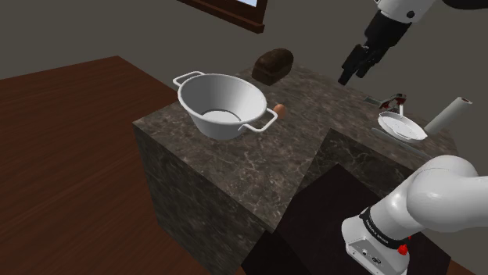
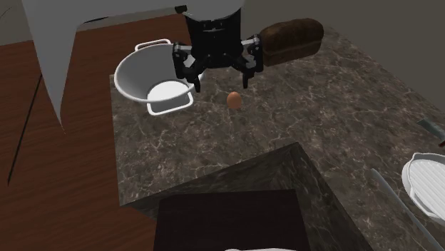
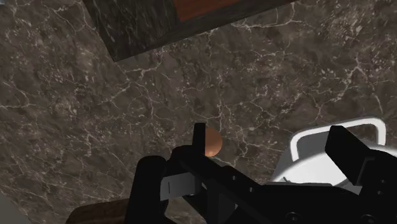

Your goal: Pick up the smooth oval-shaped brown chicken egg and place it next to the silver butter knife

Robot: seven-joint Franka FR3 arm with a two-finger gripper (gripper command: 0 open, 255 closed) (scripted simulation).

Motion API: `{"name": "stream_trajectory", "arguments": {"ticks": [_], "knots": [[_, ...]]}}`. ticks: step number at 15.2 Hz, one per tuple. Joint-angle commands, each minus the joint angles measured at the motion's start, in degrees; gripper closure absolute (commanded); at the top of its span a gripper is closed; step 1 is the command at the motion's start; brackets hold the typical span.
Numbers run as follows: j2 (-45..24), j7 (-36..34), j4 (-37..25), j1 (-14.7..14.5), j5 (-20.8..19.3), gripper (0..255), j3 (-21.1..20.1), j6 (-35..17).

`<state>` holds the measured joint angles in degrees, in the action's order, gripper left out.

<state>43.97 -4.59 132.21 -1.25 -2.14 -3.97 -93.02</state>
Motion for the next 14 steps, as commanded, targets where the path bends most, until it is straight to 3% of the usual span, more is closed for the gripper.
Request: {"name": "stream_trajectory", "arguments": {"ticks": [1, 14], "knots": [[0.0, 0.0, 0.0, 0.0, 0.0, 0, 0.0, 0.0], [-22.6, -8.6, 1.4, 4.0, -6.6, 0, -4.4, -20.4]]}}
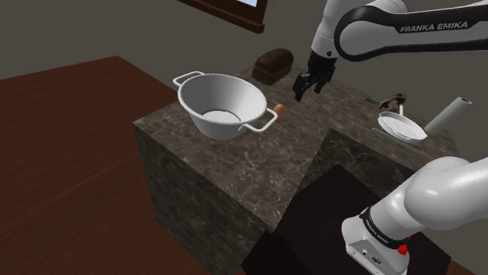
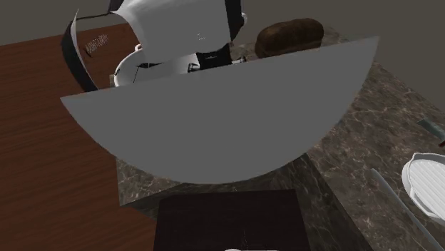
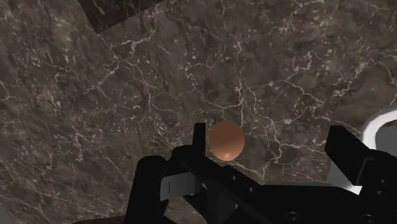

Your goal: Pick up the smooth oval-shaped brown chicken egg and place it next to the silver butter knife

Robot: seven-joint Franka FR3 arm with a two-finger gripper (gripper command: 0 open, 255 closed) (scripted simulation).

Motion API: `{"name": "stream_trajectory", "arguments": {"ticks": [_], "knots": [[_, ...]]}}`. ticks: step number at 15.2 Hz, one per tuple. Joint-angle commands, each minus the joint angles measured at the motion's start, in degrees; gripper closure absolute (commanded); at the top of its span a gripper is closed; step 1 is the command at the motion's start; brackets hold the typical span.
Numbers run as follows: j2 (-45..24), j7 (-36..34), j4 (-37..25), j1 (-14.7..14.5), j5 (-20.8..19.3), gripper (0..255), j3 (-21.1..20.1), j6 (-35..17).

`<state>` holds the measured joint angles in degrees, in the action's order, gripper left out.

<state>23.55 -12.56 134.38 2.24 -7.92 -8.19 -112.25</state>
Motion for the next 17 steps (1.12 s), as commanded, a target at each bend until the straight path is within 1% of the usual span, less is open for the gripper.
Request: {"name": "stream_trajectory", "arguments": {"ticks": [1, 6, 11, 12, 17], "knots": [[-4.3, -1.5, -1.2, 0.9, -1.6, 0, -0.5, -2.5], [-15.1, -6.2, -4.7, 2.5, -6.4, 0, -1.5, -7.8], [-26.3, -11.3, -10.0, 3.5, -12.0, 0, -1.5, -11.3], [-27.7, -11.9, -10.8, 3.5, -12.7, 0, -1.3, -11.6], [-29.7, -12.7, -9.3, 3.9, -14.0, 0, -0.7, -15.1]]}}
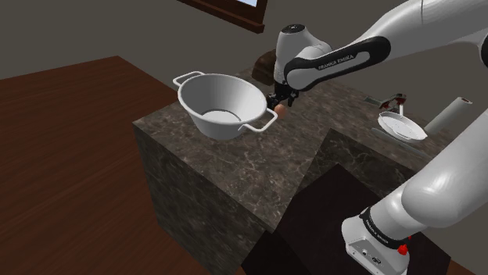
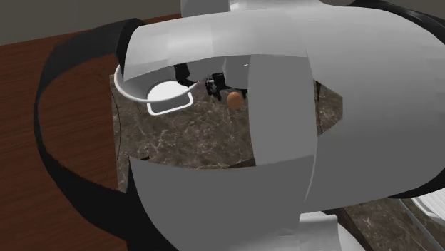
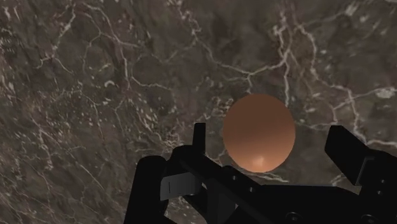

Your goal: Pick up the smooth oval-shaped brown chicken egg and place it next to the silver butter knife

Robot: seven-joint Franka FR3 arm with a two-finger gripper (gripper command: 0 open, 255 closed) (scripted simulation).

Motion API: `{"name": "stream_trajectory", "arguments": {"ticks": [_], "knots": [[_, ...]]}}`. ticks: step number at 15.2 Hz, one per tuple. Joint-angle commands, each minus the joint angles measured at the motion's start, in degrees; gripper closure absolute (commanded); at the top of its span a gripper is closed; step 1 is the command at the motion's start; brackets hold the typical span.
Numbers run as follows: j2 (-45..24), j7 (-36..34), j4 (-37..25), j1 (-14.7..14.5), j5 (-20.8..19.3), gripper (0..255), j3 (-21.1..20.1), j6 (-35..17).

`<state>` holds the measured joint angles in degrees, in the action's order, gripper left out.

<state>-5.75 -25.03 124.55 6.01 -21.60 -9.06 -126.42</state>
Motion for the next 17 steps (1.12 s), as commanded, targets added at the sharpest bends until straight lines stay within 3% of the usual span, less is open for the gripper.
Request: {"name": "stream_trajectory", "arguments": {"ticks": [1, 10, 11, 17], "knots": [[-0.8, -0.4, 0.8, 0.2, -0.6, 0, 0.3, -1.6], [-1.5, -0.7, 1.2, 0.3, -1.1, 0, 0.5, -2.7], [-1.5, -0.7, 1.2, 0.3, -1.1, 255, 0.5, -2.7], [-1.5, -0.7, 1.2, 0.3, -1.1, 255, 0.5, -2.7]]}}
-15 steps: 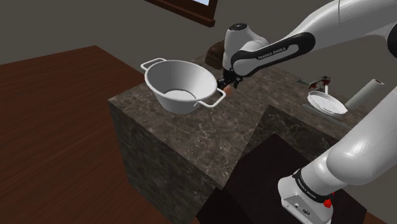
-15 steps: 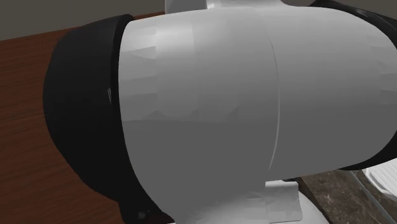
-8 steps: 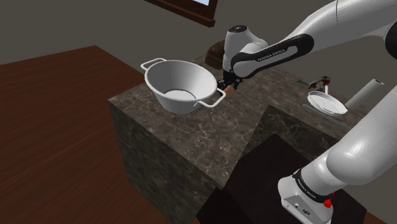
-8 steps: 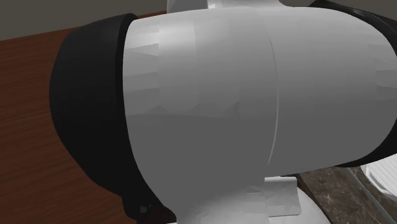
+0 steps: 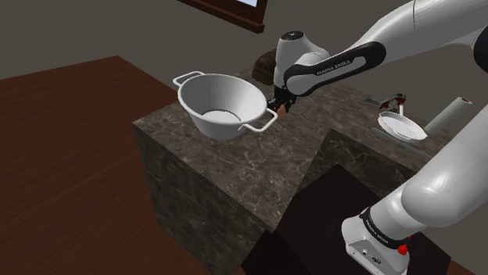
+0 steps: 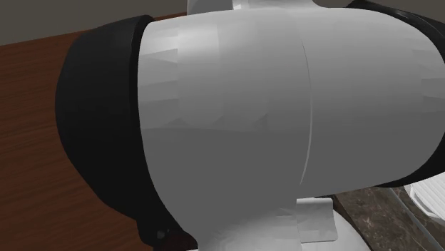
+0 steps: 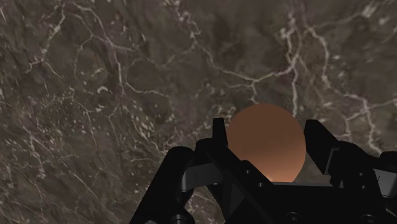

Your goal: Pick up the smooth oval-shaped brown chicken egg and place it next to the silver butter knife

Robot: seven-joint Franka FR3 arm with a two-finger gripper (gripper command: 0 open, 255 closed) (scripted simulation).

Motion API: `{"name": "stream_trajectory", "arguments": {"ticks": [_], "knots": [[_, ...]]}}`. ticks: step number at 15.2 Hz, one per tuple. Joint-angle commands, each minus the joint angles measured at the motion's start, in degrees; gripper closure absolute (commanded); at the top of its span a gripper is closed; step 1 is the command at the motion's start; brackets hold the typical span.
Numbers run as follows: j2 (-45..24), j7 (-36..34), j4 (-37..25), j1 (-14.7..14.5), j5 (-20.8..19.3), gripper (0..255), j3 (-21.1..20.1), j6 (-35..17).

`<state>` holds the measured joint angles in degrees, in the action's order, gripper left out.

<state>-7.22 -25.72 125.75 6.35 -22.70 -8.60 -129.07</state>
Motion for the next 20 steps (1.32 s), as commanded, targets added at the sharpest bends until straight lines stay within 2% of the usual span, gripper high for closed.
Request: {"name": "stream_trajectory", "arguments": {"ticks": [1, 3, 20], "knots": [[0.0, 0.0, 0.0, 0.0, 0.0, 255, 0.0, 0.0], [0.0, 0.0, 0.0, 0.0, 0.0, 255, 0.0, 0.0], [6.8, 5.2, -5.4, -0.1, 4.1, 255, -0.6, 11.3]]}}
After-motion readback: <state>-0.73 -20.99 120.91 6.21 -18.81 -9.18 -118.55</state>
